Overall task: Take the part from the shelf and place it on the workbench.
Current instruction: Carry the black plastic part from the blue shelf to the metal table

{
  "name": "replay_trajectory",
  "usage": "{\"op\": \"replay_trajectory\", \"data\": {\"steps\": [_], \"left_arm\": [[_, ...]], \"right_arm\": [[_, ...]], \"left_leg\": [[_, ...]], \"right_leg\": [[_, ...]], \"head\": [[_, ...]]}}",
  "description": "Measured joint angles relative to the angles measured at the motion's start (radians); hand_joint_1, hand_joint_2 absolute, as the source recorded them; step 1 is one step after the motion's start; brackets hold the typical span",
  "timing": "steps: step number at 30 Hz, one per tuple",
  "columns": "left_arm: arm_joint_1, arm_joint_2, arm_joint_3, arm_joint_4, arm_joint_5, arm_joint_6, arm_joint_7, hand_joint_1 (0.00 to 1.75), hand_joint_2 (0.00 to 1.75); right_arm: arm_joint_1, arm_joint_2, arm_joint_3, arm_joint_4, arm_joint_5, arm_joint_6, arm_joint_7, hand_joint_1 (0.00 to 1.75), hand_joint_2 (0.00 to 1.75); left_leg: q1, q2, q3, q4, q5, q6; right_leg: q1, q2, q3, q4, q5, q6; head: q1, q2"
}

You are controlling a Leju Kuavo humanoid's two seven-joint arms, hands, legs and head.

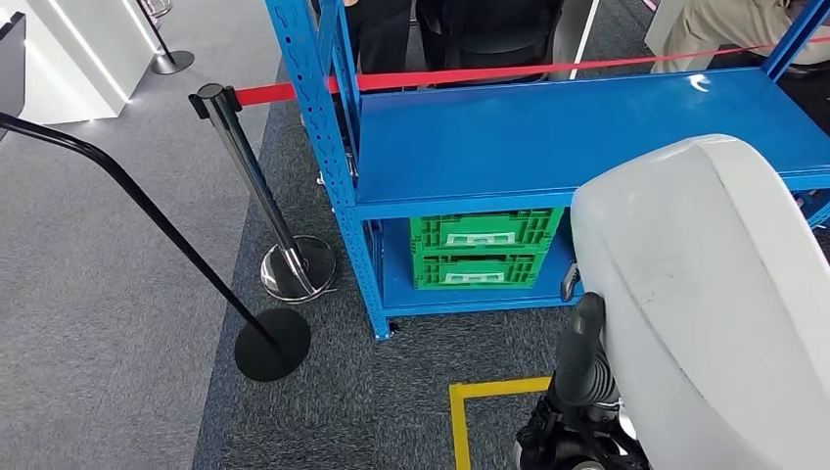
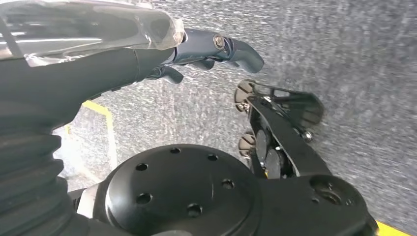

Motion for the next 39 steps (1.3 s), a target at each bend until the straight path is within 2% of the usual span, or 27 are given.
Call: {"op": "replay_trajectory", "data": {"steps": [2, 4, 6, 8, 9, 10, 11, 13, 14, 15, 16, 17, 19, 21, 23, 24, 25, 28, 29, 30, 31, 32, 33, 34, 35, 36, 39], "left_arm": [[-0.001, 0.000, 0.000, 0.000, -0.004, 0.000, -0.002, 0.00, 1.75], [-0.003, 0.001, -0.001, -0.001, -0.007, -0.002, -0.003, 0.00, 1.75], [-0.003, 0.001, -0.001, -0.001, -0.007, -0.003, 0.002, 0.00, 1.75], [-0.002, -0.002, -0.001, -0.001, -0.002, -0.003, 0.013, 0.00, 1.75], [-0.002, -0.004, 0.000, -0.001, 0.001, -0.002, 0.017, 0.00, 1.75], [-0.002, -0.007, 0.000, -0.001, 0.005, -0.001, 0.020, 0.00, 1.75], [-0.002, -0.011, 0.000, 0.000, 0.007, 0.000, 0.023, 0.00, 1.75], [-0.001, -0.019, 0.000, 0.001, 0.008, 0.002, 0.028, 0.00, 1.75], [0.000, -0.022, 0.000, 0.002, 0.008, 0.003, 0.029, 0.00, 1.75], [0.001, -0.024, 0.000, 0.002, 0.008, 0.004, 0.030, 0.00, 1.75], [0.002, -0.026, 0.000, 0.003, 0.008, 0.004, 0.030, 0.00, 1.75], [0.002, -0.027, 0.000, 0.003, 0.008, 0.004, 0.029, 0.00, 1.75], [0.002, -0.024, 0.001, 0.002, 0.008, 0.005, 0.025, 0.00, 1.75], [0.002, -0.019, 0.001, 0.000, 0.009, 0.006, 0.017, 0.00, 1.75], [0.002, -0.013, 0.002, 0.000, 0.010, 0.006, 0.008, 0.00, 1.75], [0.002, -0.010, 0.002, 0.000, 0.011, 0.006, 0.004, 0.00, 1.75], [0.002, -0.007, 0.003, 0.000, 0.012, 0.005, 0.000, 0.00, 1.75], [0.000, -0.004, 0.004, 0.000, 0.015, 0.003, -0.012, 0.00, 1.75], [-0.001, -0.003, 0.004, 0.000, 0.015, 0.003, -0.014, 0.00, 1.75], [-0.001, -0.003, 0.004, 0.000, 0.016, 0.002, -0.016, 0.00, 1.75], [-0.001, -0.003, 0.004, 0.000, 0.016, 0.002, -0.016, 0.00, 1.75], [-0.001, -0.003, 0.005, 0.000, 0.016, 0.001, -0.016, 0.00, 1.75], [-0.001, 0.001, 0.005, -0.002, 0.015, 0.001, -0.016, 0.00, 1.75], [-0.001, 0.001, 0.004, -0.003, 0.013, 0.000, -0.016, 0.00, 1.75], [-0.001, 0.004, 0.004, -0.005, 0.010, 0.000, -0.016, 0.00, 1.75], [-0.002, 0.005, 0.004, -0.006, 0.008, 0.001, -0.016, 0.00, 1.75], [-0.002, 0.003, 0.004, -0.008, 0.005, 0.003, -0.011, 0.00, 1.75]], "right_arm": [[0.002, 0.002, -0.002, 0.000, -0.007, 0.007, 0.000, 1.75, 0.00], [0.007, 0.006, -0.006, 0.001, -0.027, 0.045, 0.000, 1.75, 0.00], [0.022, 0.014, -0.017, 0.006, -0.056, 0.114, 0.000, 1.75, 0.00], [0.041, 0.025, -0.042, 0.016, -0.098, 0.195, 0.000, 1.75, 0.00], [0.049, 0.029, -0.059, 0.024, -0.123, 0.241, 0.000, 1.75, 0.00], [0.055, 0.033, -0.078, 0.035, -0.150, 0.292, 0.000, 1.75, 0.00], [0.060, 0.035, -0.094, 0.048, -0.169, 0.336, 0.001, 1.75, 0.00], [0.073, 0.041, -0.126, 0.076, -0.193, 0.406, 0.001, 1.75, 0.00], [0.079, 0.045, -0.140, 0.088, -0.198, 0.424, 0.001, 1.75, 0.00], [0.082, 0.048, -0.151, 0.098, -0.202, 0.435, 0.001, 1.75, 0.00], [0.085, 0.052, -0.160, 0.107, -0.207, 0.442, 0.001, 1.75, 0.00], [0.086, 0.057, -0.168, 0.114, -0.213, 0.449, 0.001, 1.75, 0.00], [0.089, 0.067, -0.180, 0.127, -0.225, 0.460, 0.001, 1.75, 0.00], [0.094, 0.076, -0.190, 0.138, -0.235, 0.470, 0.001, 1.75, 0.00], [0.099, 0.084, -0.198, 0.149, -0.241, 0.482, 0.001, 1.75, 0.00], [0.100, 0.089, -0.202, 0.153, -0.242, 0.489, 0.001, 1.75, 0.00], [0.100, 0.095, -0.206, 0.155, -0.242, 0.497, 0.001, 1.75, 0.00], [0.097, 0.114, -0.217, 0.161, -0.237, 0.513, 0.001, 1.75, 0.00], [0.096, 0.118, -0.220, 0.163, -0.236, 0.515, 0.001, 1.75, 0.00], [0.094, 0.121, -0.223, 0.166, -0.234, 0.517, 0.001, 1.75, 0.00], [0.091, 0.125, -0.226, 0.168, -0.231, 0.517, 0.001, 1.75, 0.00], [0.087, 0.130, -0.229, 0.169, -0.229, 0.517, 0.001, 1.75, 0.00], [0.082, 0.135, -0.231, 0.170, -0.226, 0.515, 0.001, 1.75, 0.00], [0.078, 0.140, -0.233, 0.171, -0.224, 0.512, 0.001, 1.75, 0.00], [0.075, 0.144, -0.235, 0.172, -0.221, 0.507, 0.001, 1.75, 0.00], [0.074, 0.147, -0.236, 0.173, -0.218, 0.501, 0.001, 1.75, 0.00], [0.072, 0.156, -0.236, 0.175, -0.209, 0.484, 0.000, 1.75, 0.00]], "left_leg": [[-0.004, -0.005, 0.106, -0.149, 0.042, 0.014], [-0.014, -0.010, 0.181, -0.268, 0.053, 0.027], [-0.026, -0.012, 0.192, -0.298, 0.060, 0.032], [-0.031, -0.010, 0.190, -0.326, 0.092, 0.045], [-0.030, -0.007, 0.189, -0.344, 0.111, 0.053], [-0.027, -0.004, 0.184, -0.360, 0.129, 0.059], [-0.025, -0.001, 0.177, -0.366, 0.142, 0.060], [-0.025, 0.001, 0.147, -0.357, 0.157, 0.061], [-0.025, 0.002, 0.131, -0.349, 0.162, 0.060], [-0.024, 0.003, 0.114, -0.338, 0.167, 0.059], [-0.022, 0.004, 0.097, -0.325, 0.170, 0.056], [-0.020, 0.005, 0.079, -0.308, 0.172, 0.053], [-0.021, 0.003, 0.042, -0.267, 0.171, 0.044], [-0.026, 0.000, 0.020, -0.235, 0.172, 0.038], [-0.024, 0.000, 0.010, -0.223, 0.172, 0.034], [-0.022, 0.000, 0.004, -0.211, 0.156, 0.029], [-0.019, 0.000, -0.006, -0.184, 0.124, 0.022], [-0.011, 0.001, -0.052, -0.011, -0.008, 0.006], [-0.011, 0.001, -0.058, 0.038, -0.028, 0.007], [-0.012, 0.001, -0.050, 0.058, -0.029, 0.013], [-0.016, 0.000, -0.026, 0.044, -0.015, 0.023], [-0.025, -0.002, 0.017, -0.009, 0.010, 0.044], [-0.041, -0.007, 0.072, -0.088, 0.030, 0.074], [-0.058, -0.008, 0.124, -0.167, 0.039, 0.102], [-0.073, -0.009, 0.165, -0.231, 0.043, 0.122], [-0.084, -0.009, 0.187, -0.268, 0.042, 0.131], [-0.084, -0.004, 0.193, -0.317, 0.082, 0.133]], "right_leg": [[0.000, 0.001, -0.013, -0.001, 0.014, 0.004], [-0.006, 0.002, -0.018, -0.007, 0.029, 0.014], [-0.017, 0.000, -0.019, -0.020, 0.048, 0.030], [-0.022, 0.001, -0.019, -0.039, 0.063, 0.043], [-0.020, 0.002, -0.023, -0.036, 0.052, 0.045], [-0.016, 0.002, -0.033, -0.014, 0.022, 0.045], [-0.013, 0.003, -0.049, 0.034, -0.024, 0.044], [-0.007, 0.004, -0.082, 0.164, -0.106, 0.047], [-0.005, 0.004, -0.088, 0.213, -0.118, 0.049], [-0.004, 0.004, -0.079, 0.231, -0.108, 0.051], [-0.005, 0.004, -0.050, 0.209, -0.082, 0.054], [-0.008, 0.003, -0.008, 0.155, -0.059, 0.059], [-0.011, 0.004, 0.071, 0.039, -0.055, 0.066], [-0.009, 0.007, 0.087, 0.005, -0.078, 0.057], [-0.011, 0.007, 0.069, 0.016, -0.075, 0.040], [-0.012, 0.005, 0.061, 0.019, -0.070, 0.032], [-0.013, 0.004, 0.051, 0.021, -0.063, 0.024], [-0.007, 0.002, 0.022, 0.022, -0.038, 0.012], [-0.003, 0.001, 0.011, 0.022, -0.029, 0.010], [0.003, 0.001, 0.000, 0.022, -0.020, 0.009], [0.010, 0.001, -0.010, 0.022, -0.012, 0.006], [0.019, 0.002, -0.021, 0.021, -0.002, 0.002], [0.023, 0.003, -0.029, 0.021, 0.006, -0.002], [0.026, 0.004, -0.034, 0.019, 0.015, -0.004], [0.026, 0.004, -0.037, 0.016, 0.025, -0.003], [0.021, 0.002, -0.039, 0.012, 0.034, 0.002], [0.018, 0.002, -0.045, -0.001, 0.048, 0.012]], "head": [[0.000, 0.000], [0.001, 0.000], [-0.004, 0.000], [-0.014, 0.000], [-0.017, 0.000], [-0.019, 0.000], [-0.018, 0.000], [-0.018, 0.000], [-0.017, 0.000], [-0.018, 0.000], [-0.018, 0.000], [-0.018, 0.000], [-0.017, 0.000], [-0.018, 0.000], [-0.019, 0.000], [-0.022, 0.000], [-0.023, 0.000], [-0.029, 0.000], [-0.029, 0.000], [-0.029, 0.000], [-0.029, 0.000], [-0.029, 0.000], [-0.027, 0.000], [-0.024, 0.000], [-0.022, 0.000], [-0.019, 0.000], [-0.022, 0.000]]}}
